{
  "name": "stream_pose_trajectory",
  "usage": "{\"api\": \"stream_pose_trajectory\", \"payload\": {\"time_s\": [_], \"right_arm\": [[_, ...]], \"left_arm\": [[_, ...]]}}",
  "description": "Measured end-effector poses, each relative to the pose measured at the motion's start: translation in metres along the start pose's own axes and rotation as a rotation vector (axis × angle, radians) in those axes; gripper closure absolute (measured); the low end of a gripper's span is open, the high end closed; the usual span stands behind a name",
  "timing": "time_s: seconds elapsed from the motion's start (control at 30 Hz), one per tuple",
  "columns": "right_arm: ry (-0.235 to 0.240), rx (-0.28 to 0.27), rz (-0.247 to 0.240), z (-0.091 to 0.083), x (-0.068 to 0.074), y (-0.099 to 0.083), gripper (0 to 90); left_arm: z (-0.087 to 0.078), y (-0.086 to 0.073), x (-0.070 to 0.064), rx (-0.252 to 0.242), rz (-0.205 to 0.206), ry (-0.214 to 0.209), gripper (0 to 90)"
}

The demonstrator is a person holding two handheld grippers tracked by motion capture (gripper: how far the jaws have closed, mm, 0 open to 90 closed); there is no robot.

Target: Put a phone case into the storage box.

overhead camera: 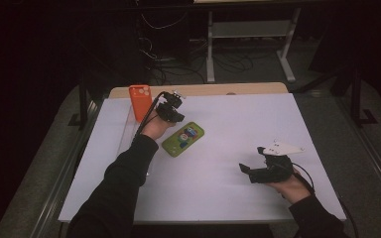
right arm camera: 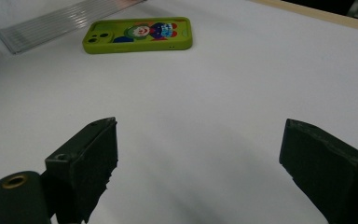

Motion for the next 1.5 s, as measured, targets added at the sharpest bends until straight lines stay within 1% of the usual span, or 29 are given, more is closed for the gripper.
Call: {"api": "stream_pose_trajectory", "payload": {"time_s": [0.03,0.07,0.1,0.17,0.23,0.37,0.57,0.6,0.63,0.7,0.8,0.83,0.87,0.9,0.93,0.97,1.0,1.07,1.1,1.13,1.2,1.23,1.3,1.37,1.4,1.43,1.47,1.5], "right_arm": [[0.001,0.0,-0.002,0.0,0.0,0.0,10.2],[0.001,0.0,-0.001,0.0,0.0,0.0,10.2],[0.001,-0.001,-0.002,0.0,0.0,0.0,10.3],[0.002,-0.003,-0.006,-0.001,0.0,0.0,10.4],[0.001,-0.004,-0.013,-0.001,0.0,0.0,10.5],[0.004,-0.006,-0.01,-0.001,0.0,0.0,10.5],[0.001,-0.008,-0.003,-0.002,-0.001,0.0,10.6],[-0.001,-0.01,-0.004,-0.003,-0.002,0.0,10.6],[-0.002,-0.009,-0.004,-0.003,-0.002,0.0,10.6],[-0.004,-0.01,-0.007,-0.002,-0.002,-0.001,10.6],[-0.003,-0.01,-0.004,-0.003,-0.002,0.0,10.6],[-0.004,-0.01,-0.004,-0.003,-0.002,-0.001,10.6],[-0.004,-0.007,-0.002,-0.003,-0.002,-0.001,10.6],[-0.003,-0.007,0.006,-0.004,-0.001,-0.001,10.6],[-0.002,-0.007,0.006,-0.004,-0.001,-0.001,10.7],[-0.003,-0.008,0.004,-0.004,-0.001,-0.001,10.7],[-0.003,-0.009,0.004,-0.004,-0.002,-0.001,10.7],[-0.004,-0.006,0.002,-0.004,-0.002,-0.001,10.7],[-0.004,-0.006,0.002,-0.004,-0.002,-0.001,10.7],[-0.003,-0.007,0.001,-0.004,-0.002,-0.001,10.7],[-0.003,-0.005,0.003,-0.004,-0.002,-0.001,10.7],[-0.004,-0.004,0.003,-0.004,-0.002,-0.001,10.7],[-0.005,-0.005,0.002,-0.004,-0.002,-0.001,10.8],[-0.005,-0.005,0.001,-0.004,-0.001,-0.001,10.8],[-0.004,-0.002,0.004,-0.004,-0.001,-0.001,10.8],[-0.004,-0.002,0.004,-0.004,-0.001,-0.001,10.8],[-0.006,-0.002,0.0,-0.004,-0.001,-0.001,10.8],[-0.007,-0.003,-0.003,-0.003,-0.001,-0.001,10.8]], "left_arm": [[0.003,0.0,0.002,0.01,0.002,0.012,90.0],[0.007,-0.001,0.004,0.035,-0.007,0.025,90.0],[0.01,0.0,0.005,0.039,-0.018,0.035,90.0],[0.014,0.001,0.008,0.051,-0.023,0.052,90.0],[0.02,0.001,0.009,0.054,-0.056,0.053,90.0],[0.028,0.001,0.008,0.059,-0.074,0.049,90.0],[0.036,-0.003,0.003,0.071,-0.092,0.011,90.0],[0.037,-0.004,0.002,0.078,-0.087,0.0,90.0],[0.038,-0.005,-0.001,0.089,-0.092,-0.017,90.0],[0.039,-0.006,-0.009,0.093,-0.095,-0.05,90.0],[0.041,-0.007,-0.022,0.095,-0.072,-0.1,90.0],[0.042,-0.009,-0.029,0.106,-0.054,-0.12,90.0],[0.043,-0.011,-0.034,0.114,-0.034,-0.13,90.0],[0.042,-0.012,-0.037,0.109,-0.02,-0.13,90.0],[0.041,-0.014,-0.042,0.112,-0.02,-0.148,90.0],[0.042,-0.014,-0.046,0.103,-0.022,-0.166,90.0],[0.041,-0.016,-0.05,0.106,-0.015,-0.182,90.0],[0.039,-0.021,-0.061,0.106,0.004,-0.208,90.0],[0.037,-0.024,-0.065,0.113,0.017,-0.216,90.0],[0.037,-0.026,-0.069,0.114,0.032,-0.234,90.0],[0.034,-0.031,-0.077,0.123,0.045,-0.253,90.0],[0.034,-0.033,-0.082,0.113,0.051,-0.266,90.0],[0.03,-0.04,-0.092,0.127,0.071,-0.295,90.0],[0.028,-0.044,-0.099,0.121,0.08,-0.314,90.0],[0.028,-0.046,-0.104,0.105,0.076,-0.324,90.0],[0.027,-0.047,-0.107,0.099,0.08,-0.326,90.0],[0.026,-0.048,-0.107,0.096,0.084,-0.327,90.0],[0.025,-0.047,-0.107,0.081,0.091,-0.33,90.0]]}}
Point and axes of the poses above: each handheld gripper's, and its own axes: z roughly forward along the jaws, y roughly out of its top, x roughly to its left, the point moved 9 cm from there along z, roughly forward along the jaws, and after that the axes turned 12 degrees about -y, right-handed, at the moved point
